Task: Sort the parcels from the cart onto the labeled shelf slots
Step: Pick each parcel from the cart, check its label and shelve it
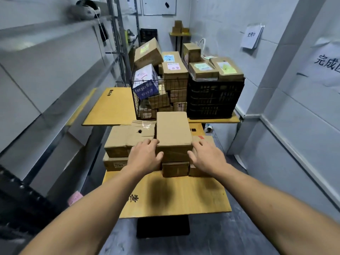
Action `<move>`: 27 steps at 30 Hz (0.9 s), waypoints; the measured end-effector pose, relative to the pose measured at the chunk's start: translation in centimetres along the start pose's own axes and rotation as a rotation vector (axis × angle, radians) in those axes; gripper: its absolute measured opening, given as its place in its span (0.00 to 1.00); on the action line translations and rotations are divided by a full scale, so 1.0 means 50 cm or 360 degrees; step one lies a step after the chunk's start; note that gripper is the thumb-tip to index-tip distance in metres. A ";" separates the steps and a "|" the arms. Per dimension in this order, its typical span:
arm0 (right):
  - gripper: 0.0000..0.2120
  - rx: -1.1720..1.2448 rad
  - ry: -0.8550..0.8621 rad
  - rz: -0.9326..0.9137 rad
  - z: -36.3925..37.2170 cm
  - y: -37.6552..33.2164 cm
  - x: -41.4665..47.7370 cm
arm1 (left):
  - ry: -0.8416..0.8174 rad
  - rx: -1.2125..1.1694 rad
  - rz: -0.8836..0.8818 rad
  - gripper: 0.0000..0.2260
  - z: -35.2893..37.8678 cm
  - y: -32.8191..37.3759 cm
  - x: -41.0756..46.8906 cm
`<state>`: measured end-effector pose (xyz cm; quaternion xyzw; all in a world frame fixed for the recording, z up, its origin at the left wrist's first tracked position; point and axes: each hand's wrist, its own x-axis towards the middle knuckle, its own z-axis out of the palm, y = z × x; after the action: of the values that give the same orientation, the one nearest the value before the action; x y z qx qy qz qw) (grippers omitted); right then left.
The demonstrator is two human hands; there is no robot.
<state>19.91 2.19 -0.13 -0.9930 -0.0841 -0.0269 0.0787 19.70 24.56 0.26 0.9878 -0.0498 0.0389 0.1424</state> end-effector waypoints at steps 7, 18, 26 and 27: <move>0.22 0.0386 0.0005 0.0240 0.047 0.003 0.105 | -0.0026 -0.0106 -0.0009 0.21 0.058 -0.028 0.103; 0.17 0.1233 0.0217 0.0621 0.076 0.013 0.135 | 0.0199 -0.0597 0.0067 0.20 0.091 0.000 0.106; 0.11 0.1723 0.0523 0.0620 0.030 0.113 0.099 | 0.0440 -0.1409 -0.0086 0.16 0.041 0.120 0.095; 0.12 0.1758 0.0556 0.0579 0.025 0.122 0.092 | 0.0477 -0.1358 -0.0127 0.17 0.043 0.130 0.095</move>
<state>25.55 -2.79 -1.99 -0.7846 0.0994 -0.1280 0.5984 23.84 17.35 0.45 0.8253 -0.0022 0.1520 0.5439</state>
